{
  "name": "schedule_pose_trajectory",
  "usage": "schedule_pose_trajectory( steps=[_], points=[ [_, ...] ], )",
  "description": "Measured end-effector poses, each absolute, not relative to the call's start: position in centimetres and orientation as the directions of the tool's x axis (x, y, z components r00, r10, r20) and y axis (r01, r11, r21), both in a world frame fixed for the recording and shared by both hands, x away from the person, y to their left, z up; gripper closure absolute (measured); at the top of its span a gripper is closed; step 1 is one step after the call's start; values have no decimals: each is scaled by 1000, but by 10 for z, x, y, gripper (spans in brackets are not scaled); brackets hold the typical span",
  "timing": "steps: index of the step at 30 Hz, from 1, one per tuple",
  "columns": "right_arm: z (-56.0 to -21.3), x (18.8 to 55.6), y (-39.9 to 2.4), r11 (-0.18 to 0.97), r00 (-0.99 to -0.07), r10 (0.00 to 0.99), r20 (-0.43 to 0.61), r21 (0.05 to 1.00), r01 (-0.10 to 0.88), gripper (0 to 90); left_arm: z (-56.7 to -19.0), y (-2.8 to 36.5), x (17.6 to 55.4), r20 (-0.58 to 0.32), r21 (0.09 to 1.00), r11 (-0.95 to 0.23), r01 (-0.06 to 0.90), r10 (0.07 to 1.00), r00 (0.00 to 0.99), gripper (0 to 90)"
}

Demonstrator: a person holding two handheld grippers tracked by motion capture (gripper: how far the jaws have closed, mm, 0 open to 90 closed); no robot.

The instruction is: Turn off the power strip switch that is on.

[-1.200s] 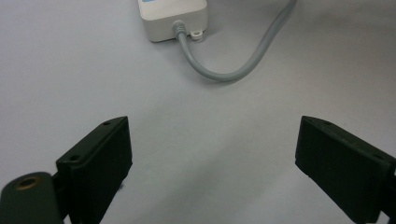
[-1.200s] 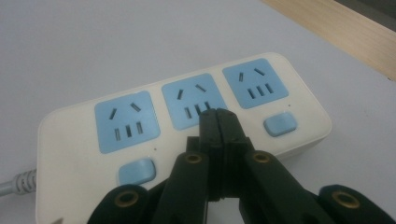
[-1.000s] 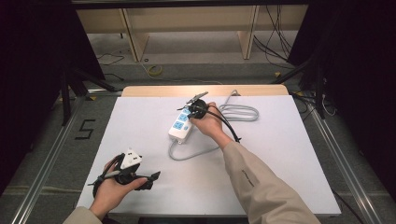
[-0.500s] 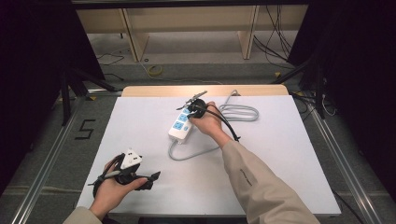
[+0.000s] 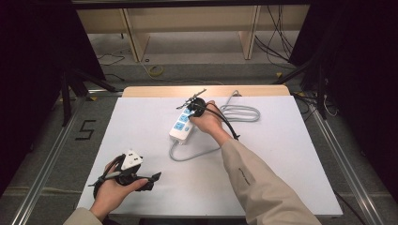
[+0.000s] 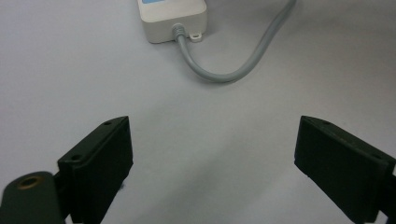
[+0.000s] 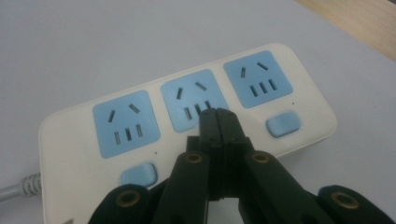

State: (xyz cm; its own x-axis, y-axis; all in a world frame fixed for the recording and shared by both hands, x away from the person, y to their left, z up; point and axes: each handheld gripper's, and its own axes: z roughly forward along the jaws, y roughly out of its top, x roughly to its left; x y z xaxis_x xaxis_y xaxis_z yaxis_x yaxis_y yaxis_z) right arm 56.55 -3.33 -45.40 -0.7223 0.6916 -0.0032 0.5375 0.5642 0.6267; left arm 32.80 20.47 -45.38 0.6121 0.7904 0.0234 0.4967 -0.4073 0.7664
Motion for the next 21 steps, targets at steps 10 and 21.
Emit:
schedule_pose_trajectory(
  steps=[10,21],
  points=[
    [-452,567,-31,566,-713,701,-2,610,555,900,-454,205,328,23,766,-407,497,790,612,111],
    [-451,567,-28,580,-712,702,-20,595,556,900,-454,205,328,23,766,-408,497,790,613,111]
  ],
)
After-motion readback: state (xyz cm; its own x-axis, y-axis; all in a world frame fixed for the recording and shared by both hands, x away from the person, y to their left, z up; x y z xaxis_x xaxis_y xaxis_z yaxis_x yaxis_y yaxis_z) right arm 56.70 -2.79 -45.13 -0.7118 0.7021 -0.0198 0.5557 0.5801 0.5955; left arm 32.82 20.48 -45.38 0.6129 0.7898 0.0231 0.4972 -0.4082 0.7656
